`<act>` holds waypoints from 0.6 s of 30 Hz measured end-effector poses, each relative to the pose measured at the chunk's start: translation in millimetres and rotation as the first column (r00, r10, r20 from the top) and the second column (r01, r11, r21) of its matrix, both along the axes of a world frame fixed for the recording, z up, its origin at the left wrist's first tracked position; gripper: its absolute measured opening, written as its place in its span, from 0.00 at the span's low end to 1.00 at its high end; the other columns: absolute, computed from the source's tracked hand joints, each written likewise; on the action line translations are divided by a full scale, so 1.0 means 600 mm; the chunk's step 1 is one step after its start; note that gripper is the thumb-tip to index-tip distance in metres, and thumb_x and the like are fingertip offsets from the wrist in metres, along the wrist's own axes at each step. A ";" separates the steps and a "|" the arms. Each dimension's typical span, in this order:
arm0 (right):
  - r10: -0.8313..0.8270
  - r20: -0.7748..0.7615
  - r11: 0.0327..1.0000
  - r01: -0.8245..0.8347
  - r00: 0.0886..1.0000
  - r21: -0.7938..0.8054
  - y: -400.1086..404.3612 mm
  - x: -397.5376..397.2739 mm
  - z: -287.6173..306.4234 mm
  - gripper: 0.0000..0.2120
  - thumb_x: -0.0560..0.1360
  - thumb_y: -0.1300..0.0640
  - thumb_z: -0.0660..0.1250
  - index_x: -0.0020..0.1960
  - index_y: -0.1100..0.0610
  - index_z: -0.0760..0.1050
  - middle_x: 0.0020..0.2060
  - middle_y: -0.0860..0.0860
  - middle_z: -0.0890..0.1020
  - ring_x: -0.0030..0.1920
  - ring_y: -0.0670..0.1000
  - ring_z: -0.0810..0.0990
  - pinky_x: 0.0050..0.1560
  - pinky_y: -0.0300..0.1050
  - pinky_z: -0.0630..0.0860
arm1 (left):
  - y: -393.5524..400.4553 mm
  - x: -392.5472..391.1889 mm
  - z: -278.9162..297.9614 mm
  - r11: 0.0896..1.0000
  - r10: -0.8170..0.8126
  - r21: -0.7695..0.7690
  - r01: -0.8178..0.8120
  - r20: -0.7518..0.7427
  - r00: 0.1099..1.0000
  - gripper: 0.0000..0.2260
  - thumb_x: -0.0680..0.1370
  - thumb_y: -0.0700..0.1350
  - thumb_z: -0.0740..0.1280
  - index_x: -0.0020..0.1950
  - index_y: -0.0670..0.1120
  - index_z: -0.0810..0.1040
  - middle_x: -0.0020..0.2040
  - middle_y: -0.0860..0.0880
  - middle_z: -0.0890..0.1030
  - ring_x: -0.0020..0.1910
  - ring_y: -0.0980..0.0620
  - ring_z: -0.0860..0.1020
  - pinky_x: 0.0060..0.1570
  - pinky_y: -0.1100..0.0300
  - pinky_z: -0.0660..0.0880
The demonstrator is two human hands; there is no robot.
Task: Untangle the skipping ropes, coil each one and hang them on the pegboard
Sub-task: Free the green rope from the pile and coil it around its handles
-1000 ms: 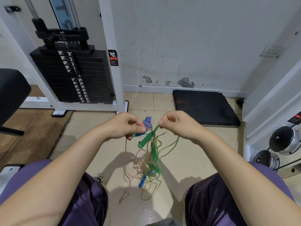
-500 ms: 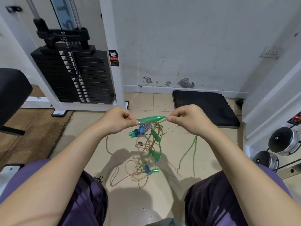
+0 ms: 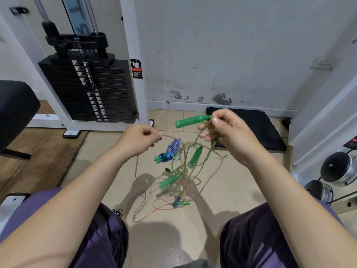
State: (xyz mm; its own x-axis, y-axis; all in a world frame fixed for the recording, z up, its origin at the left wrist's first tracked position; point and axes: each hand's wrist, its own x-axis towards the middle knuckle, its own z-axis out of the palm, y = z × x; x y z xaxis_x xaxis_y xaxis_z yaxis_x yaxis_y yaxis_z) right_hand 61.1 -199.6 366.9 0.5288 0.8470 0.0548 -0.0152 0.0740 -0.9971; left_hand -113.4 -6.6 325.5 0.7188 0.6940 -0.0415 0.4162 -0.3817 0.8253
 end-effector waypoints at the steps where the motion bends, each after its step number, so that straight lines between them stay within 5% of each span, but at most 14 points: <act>1: 0.058 0.030 0.997 -0.056 0.998 -0.046 -0.001 -0.002 -0.002 0.05 0.82 0.64 0.57 0.49 0.60 0.69 0.46 0.61 0.84 0.42 0.57 0.82 0.43 0.45 0.78 | -0.002 0.000 0.000 1.000 -0.003 -0.018 0.003 0.027 1.000 0.08 0.77 0.54 0.70 0.44 0.52 0.83 0.42 0.53 0.85 0.45 0.51 0.82 0.47 0.55 0.78; 6: 0.275 0.152 0.955 -0.252 0.949 -0.157 0.005 -0.025 -0.015 0.02 0.79 0.65 0.64 0.48 0.60 0.74 0.42 0.58 0.82 0.45 0.56 0.81 0.46 0.48 0.77 | -0.033 0.003 0.016 0.885 -0.282 -0.299 0.357 0.267 0.922 0.26 0.66 0.58 0.76 0.62 0.55 0.79 0.58 0.56 0.84 0.60 0.60 0.80 0.56 0.67 0.75; 11: 0.232 0.168 0.970 -0.216 0.958 -0.112 0.009 -0.037 -0.015 0.02 0.78 0.67 0.64 0.48 0.63 0.75 0.37 0.58 0.80 0.36 0.53 0.80 0.41 0.44 0.78 | -0.068 0.016 0.002 0.767 -0.440 -0.402 0.500 0.237 0.866 0.15 0.76 0.50 0.72 0.58 0.44 0.80 0.49 0.44 0.86 0.51 0.47 0.84 0.55 0.56 0.78; 14: 0.131 0.192 0.989 -0.113 0.973 -0.098 0.009 -0.033 -0.017 0.02 0.77 0.67 0.67 0.48 0.66 0.76 0.37 0.56 0.80 0.36 0.54 0.78 0.40 0.41 0.77 | -0.067 0.016 0.007 0.773 -0.466 -0.384 0.505 0.196 0.863 0.06 0.80 0.47 0.68 0.48 0.45 0.81 0.42 0.46 0.84 0.44 0.48 0.83 0.42 0.63 0.76; 18: 0.054 0.339 0.990 -0.006 0.939 -0.140 0.009 -0.027 -0.020 0.01 0.74 0.64 0.71 0.46 0.63 0.81 0.37 0.51 0.83 0.39 0.45 0.80 0.45 0.37 0.77 | -0.066 0.016 0.008 0.789 -0.504 -0.338 0.512 0.119 0.855 0.06 0.79 0.43 0.70 0.49 0.40 0.80 0.41 0.49 0.84 0.40 0.53 0.82 0.39 0.63 0.77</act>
State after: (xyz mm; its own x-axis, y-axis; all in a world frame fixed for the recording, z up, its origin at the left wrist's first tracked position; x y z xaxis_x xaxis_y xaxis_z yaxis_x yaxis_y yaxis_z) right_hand 44.9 -194.1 355.1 0.4729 0.8740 0.1114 0.3276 -0.0571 -0.9431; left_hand -104.1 -46.0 330.3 0.9673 0.1709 -0.1876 0.2234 -0.2220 0.9491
